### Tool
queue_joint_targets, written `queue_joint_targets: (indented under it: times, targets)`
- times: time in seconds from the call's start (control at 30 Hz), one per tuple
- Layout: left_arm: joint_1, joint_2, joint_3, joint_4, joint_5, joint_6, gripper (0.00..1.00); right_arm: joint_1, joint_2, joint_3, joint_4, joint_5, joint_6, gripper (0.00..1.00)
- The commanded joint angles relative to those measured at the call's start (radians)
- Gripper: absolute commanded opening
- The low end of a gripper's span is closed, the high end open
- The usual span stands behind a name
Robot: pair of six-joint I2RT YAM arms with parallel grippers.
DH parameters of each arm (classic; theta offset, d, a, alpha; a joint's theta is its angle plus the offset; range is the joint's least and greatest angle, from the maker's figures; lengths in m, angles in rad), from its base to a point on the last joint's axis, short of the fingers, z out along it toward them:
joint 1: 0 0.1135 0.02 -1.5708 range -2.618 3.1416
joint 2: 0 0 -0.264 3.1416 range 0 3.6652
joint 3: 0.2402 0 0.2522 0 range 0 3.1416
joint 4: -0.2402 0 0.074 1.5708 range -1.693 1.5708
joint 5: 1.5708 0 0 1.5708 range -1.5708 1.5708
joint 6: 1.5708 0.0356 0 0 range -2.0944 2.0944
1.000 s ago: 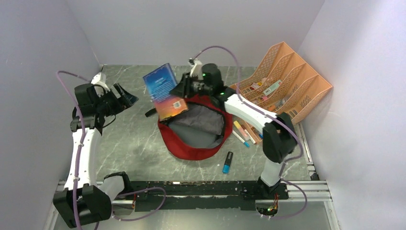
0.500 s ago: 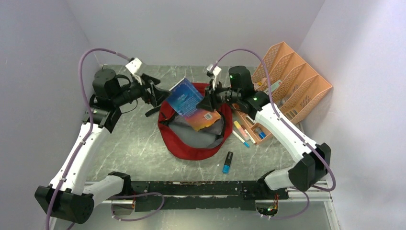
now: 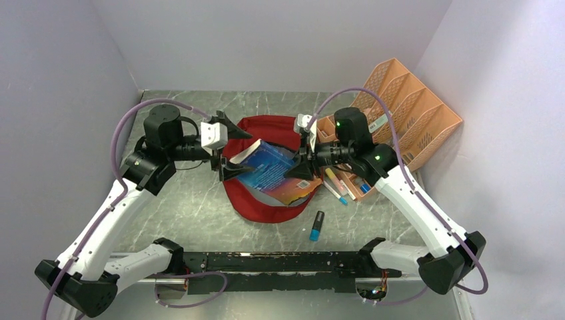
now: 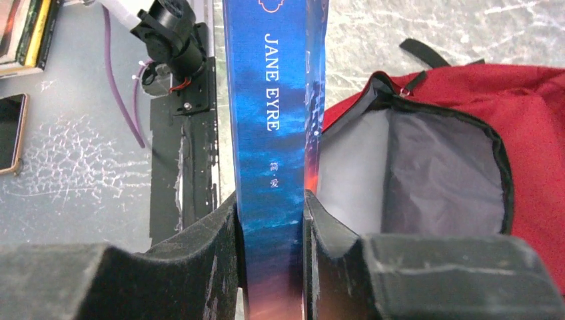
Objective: Pack the student bag
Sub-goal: Pick up the book from the center of the board.
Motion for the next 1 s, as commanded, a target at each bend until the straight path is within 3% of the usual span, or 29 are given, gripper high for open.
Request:
queue_joint_targets:
  times: [0.0,0.2,0.3,0.4,0.63,0.8,0.93,0.97]
  targets:
    - [-0.019,-0.018,-0.014,-0.031,0.144,0.033,0.89,0.003,-0.069,0.008,0.102,-0.099,-0.058,0.0]
    - [-0.034,-0.008,-0.064,0.052,0.154,-0.12,0.8,0.005,-0.089,0.005,0.135,-0.139,-0.079,0.0]
    - [-0.039,0.021,-0.06,0.069,0.172,-0.194,0.68,0.007,-0.072,0.023,0.116,-0.13,-0.105,0.0]
    - [-0.067,0.061,-0.018,-0.034,0.137,-0.144,0.55,0.016,-0.052,0.051,0.095,-0.118,-0.124,0.0]
    - [-0.126,0.091,-0.005,-0.125,0.112,-0.103,0.47,0.061,0.004,0.117,0.029,-0.038,-0.166,0.0]
    - [-0.151,0.12,0.006,-0.197,0.095,-0.05,0.2,0.077,0.007,0.134,0.032,-0.01,-0.169,0.0]
    - [-0.159,0.108,-0.005,-0.213,0.072,-0.03,0.16,0.078,-0.007,0.126,0.041,0.026,-0.165,0.0]
    - [-0.159,0.103,-0.007,-0.22,0.068,-0.013,0.1,0.078,-0.012,0.119,0.05,0.038,-0.162,0.0]
